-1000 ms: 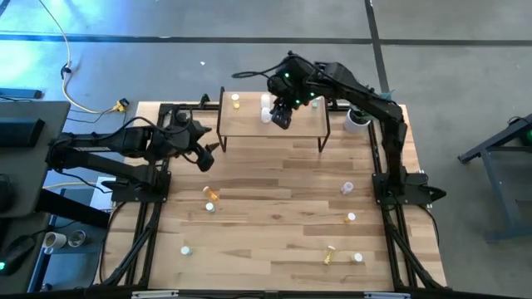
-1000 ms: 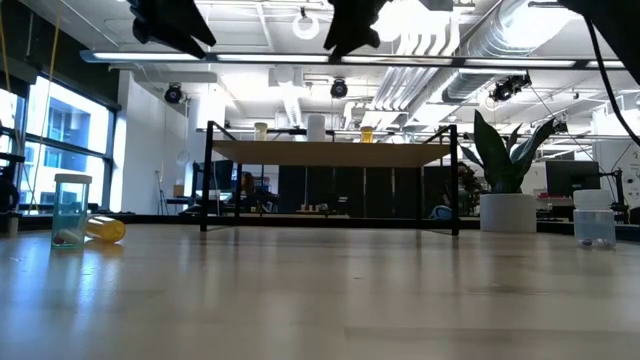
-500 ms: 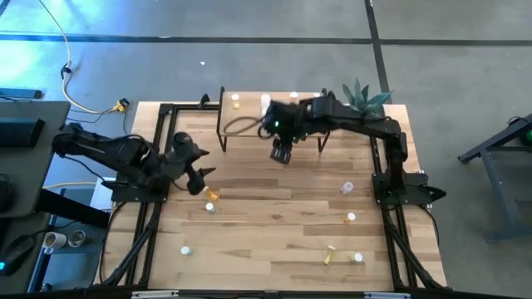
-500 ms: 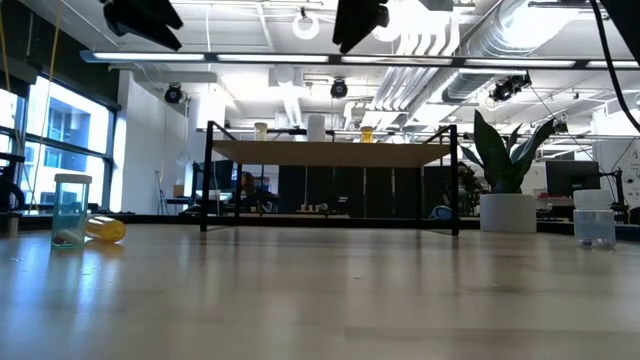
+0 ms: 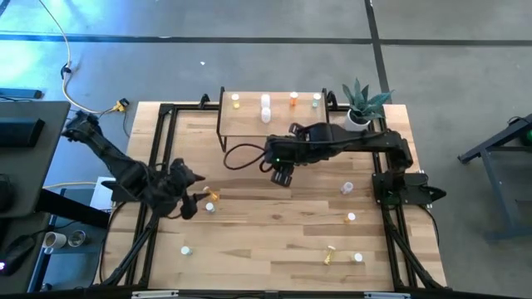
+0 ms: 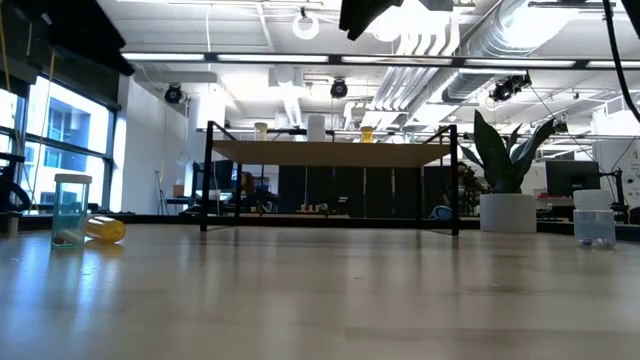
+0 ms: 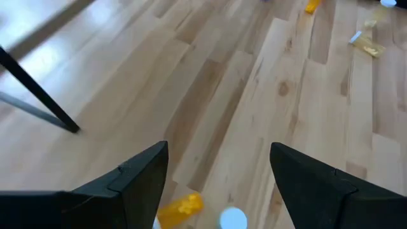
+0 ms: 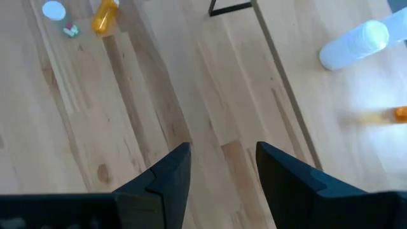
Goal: Pick and place medicine bottles onto shelf by color
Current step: Put the top blue medicine bottle on the shelf aligned with the other blue medicine bottle
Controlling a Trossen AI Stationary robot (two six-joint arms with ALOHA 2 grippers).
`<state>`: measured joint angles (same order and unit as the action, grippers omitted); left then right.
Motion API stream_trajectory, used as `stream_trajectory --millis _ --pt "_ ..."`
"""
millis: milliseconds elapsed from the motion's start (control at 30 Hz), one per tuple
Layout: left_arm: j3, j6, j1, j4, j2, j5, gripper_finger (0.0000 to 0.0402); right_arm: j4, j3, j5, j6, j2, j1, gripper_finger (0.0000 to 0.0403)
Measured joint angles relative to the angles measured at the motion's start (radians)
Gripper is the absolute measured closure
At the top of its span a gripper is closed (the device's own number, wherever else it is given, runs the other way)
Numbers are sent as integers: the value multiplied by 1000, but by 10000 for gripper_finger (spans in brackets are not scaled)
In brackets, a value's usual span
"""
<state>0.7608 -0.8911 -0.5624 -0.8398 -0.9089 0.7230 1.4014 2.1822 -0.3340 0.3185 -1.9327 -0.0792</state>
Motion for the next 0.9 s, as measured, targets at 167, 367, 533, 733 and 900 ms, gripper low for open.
stream_trajectory --millis 167,367,533,733,900 --pt "-77 -104 -112 72 -3 69 135 3 0 -1 22 12 1 235" --pt "-140 -191 -191 105 -21 114 135 0 3 -6 -5 12 30 235" --pt "-153 -261 -219 104 -72 126 135 -30 3 -6 -66 18 63 235" --pt "-154 -366 -245 106 -180 126 135 -96 4 5 -143 52 120 235" --pt "-154 -449 -286 129 -273 118 135 -94 4 14 -171 73 160 235"
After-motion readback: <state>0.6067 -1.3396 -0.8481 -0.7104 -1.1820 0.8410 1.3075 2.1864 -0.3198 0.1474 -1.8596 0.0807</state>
